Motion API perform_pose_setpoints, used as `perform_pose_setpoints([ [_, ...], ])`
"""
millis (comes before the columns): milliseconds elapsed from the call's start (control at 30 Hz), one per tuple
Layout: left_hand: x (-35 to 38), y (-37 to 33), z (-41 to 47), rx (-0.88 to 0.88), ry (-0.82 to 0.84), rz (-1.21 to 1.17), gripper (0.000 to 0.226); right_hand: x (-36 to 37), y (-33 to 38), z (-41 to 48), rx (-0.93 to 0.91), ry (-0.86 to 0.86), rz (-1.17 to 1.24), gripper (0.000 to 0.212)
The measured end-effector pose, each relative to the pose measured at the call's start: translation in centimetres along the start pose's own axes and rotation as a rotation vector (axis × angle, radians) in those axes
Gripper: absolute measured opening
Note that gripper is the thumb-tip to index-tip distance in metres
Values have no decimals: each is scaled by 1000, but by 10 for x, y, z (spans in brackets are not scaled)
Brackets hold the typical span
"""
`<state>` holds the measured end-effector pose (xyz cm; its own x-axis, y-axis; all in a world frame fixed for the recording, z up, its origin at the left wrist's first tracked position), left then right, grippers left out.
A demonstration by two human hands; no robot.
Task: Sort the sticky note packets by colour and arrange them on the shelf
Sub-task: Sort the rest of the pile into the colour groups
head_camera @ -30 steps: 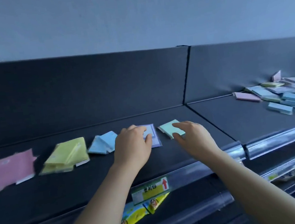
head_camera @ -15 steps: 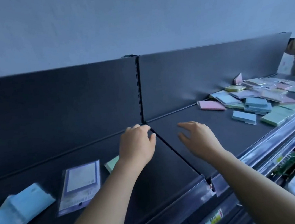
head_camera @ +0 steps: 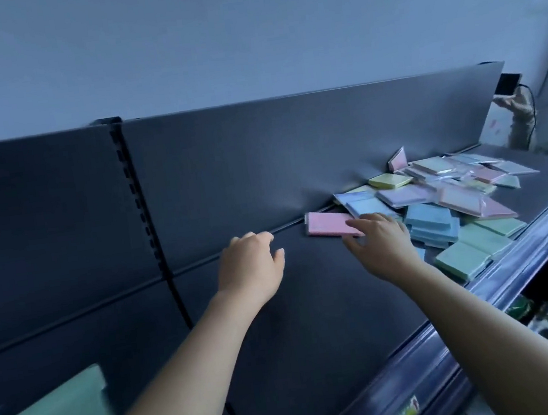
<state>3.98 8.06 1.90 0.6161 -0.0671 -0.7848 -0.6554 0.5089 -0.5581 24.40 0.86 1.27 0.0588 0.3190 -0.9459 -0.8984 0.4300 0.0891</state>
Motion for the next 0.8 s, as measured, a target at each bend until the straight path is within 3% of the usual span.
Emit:
perform_pose_setpoints([
  [367, 104, -59, 73, -111, 59, 165, 41, 54, -137, 97, -37, 227, -212, 64],
  [567, 131, -60, 93, -196, 250, 236, 51, 65, -144, 108, -118, 282, -256, 64],
  [800, 113, -44, 61, -259, 162, 272, 49, 61, -120, 93, -253, 300, -175, 55],
])
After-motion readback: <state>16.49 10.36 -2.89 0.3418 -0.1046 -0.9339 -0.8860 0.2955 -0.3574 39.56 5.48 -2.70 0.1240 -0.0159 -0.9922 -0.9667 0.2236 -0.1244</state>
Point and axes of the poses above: each hand's wrist, its own z-axis towards the middle knuckle, its own x-axis out of the palm, y = z × x, the point moved 2 cm from there along z, towards the middle knuckle, and after that the axes turned 11 degrees about -z, right-handed, at the moved point
